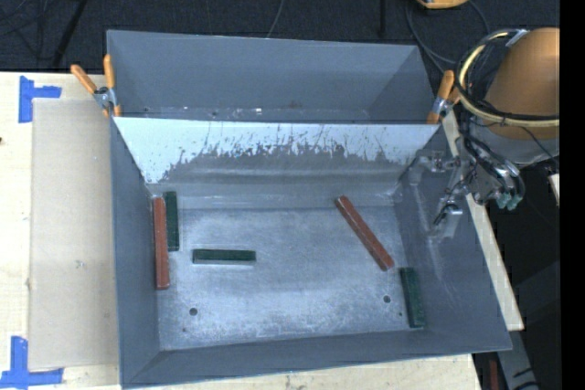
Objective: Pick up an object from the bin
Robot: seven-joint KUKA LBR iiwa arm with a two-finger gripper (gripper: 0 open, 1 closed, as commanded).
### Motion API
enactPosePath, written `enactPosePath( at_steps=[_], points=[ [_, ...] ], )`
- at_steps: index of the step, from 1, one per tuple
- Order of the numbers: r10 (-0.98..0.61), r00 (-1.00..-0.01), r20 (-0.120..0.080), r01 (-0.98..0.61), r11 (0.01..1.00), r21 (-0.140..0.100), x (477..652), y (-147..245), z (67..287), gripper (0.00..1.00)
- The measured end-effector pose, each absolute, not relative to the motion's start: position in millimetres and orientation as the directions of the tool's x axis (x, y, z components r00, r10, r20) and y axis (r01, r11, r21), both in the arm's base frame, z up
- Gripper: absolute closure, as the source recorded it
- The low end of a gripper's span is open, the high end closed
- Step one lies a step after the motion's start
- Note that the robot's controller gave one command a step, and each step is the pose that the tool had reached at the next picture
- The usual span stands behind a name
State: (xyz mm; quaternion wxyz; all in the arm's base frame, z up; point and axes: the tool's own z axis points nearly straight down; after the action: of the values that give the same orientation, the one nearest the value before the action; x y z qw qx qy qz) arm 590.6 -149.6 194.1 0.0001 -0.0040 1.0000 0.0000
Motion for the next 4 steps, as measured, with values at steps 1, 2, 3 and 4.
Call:
enactPosePath(
  at_steps=[1,2,3,4],
  points=[
    [0.017,-1.000,0.007,0.017,1.000,0.002,586.0,-127.2,65.8,0.00],
    [-0.317,-0.948,-0.004,-0.317,0.948,0.000,608.8,-83.7,74.6,0.00],
    [-0.316,-0.949,-0.004,-0.316,0.949,-0.002,609.5,-84.8,76.2,1.00],
    [-0.316,-0.949,-0.003,-0.316,0.949,0.000,608.7,-84.2,74.5,0.00]
  ],
)
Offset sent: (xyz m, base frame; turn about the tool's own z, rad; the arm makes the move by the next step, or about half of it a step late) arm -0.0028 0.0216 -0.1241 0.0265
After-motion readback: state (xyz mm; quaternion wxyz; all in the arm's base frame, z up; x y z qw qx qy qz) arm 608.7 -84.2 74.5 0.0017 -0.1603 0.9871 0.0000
